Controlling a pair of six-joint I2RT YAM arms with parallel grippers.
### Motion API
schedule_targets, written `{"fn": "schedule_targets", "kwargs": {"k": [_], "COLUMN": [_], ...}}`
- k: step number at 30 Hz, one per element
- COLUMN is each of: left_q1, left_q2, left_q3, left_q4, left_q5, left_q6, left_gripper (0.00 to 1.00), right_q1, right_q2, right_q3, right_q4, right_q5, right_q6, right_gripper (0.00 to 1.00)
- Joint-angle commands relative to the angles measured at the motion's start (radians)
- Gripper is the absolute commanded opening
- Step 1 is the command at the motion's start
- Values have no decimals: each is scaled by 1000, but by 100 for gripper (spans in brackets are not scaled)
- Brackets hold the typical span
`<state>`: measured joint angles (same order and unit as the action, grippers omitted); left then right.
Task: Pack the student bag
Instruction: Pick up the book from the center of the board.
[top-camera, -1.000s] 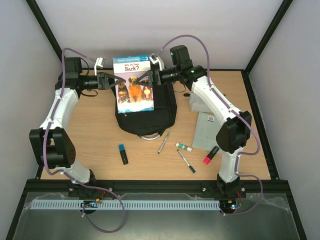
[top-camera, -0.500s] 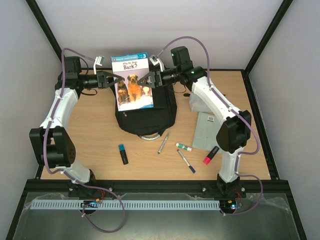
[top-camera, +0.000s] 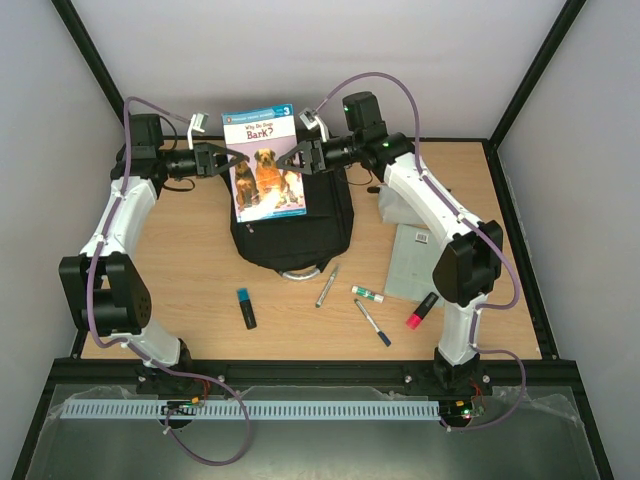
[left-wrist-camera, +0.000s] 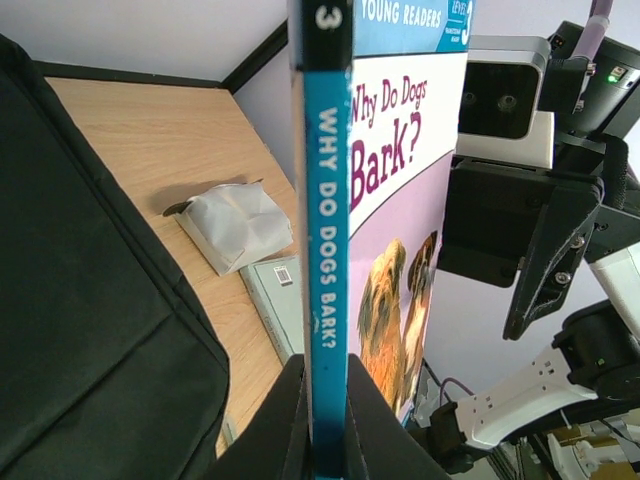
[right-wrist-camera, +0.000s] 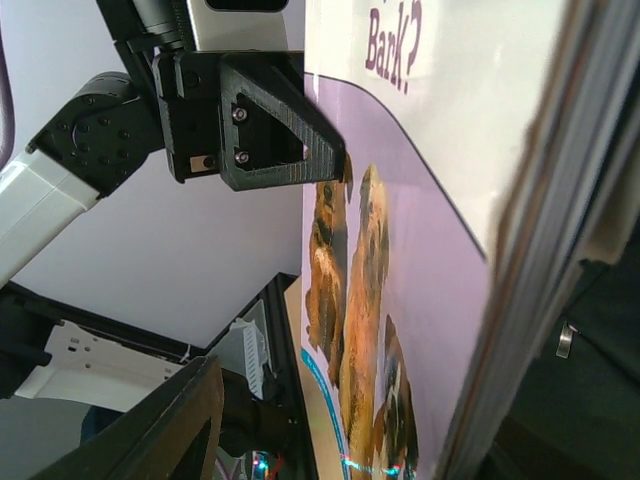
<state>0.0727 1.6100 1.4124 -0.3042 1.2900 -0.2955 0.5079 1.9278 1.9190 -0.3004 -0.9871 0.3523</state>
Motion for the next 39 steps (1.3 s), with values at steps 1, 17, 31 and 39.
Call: {"fn": "schedule_targets", "kwargs": {"k": [1, 17, 31, 39], "left_q1": [-1, -8, -20, -23], "left_q2": [2, 10, 94, 105], "left_q3": [2, 58, 142, 151], "left_q4": [25, -52, -34, 20], "left_q5": [22, 245, 164, -89], "left_q6": [8, 86, 65, 16], "left_gripper": [2, 2, 2, 2], "right_q1": [0, -1, 9, 9], "right_q2": [-26, 25, 55, 14], "right_q3": [-6, -28, 5, 31], "right_q4": [3, -84, 26, 25], "right_q5": [-4, 107, -215, -140], "right_q6": [-12, -139, -59, -40], "right_gripper": [53, 97, 94, 88]}}
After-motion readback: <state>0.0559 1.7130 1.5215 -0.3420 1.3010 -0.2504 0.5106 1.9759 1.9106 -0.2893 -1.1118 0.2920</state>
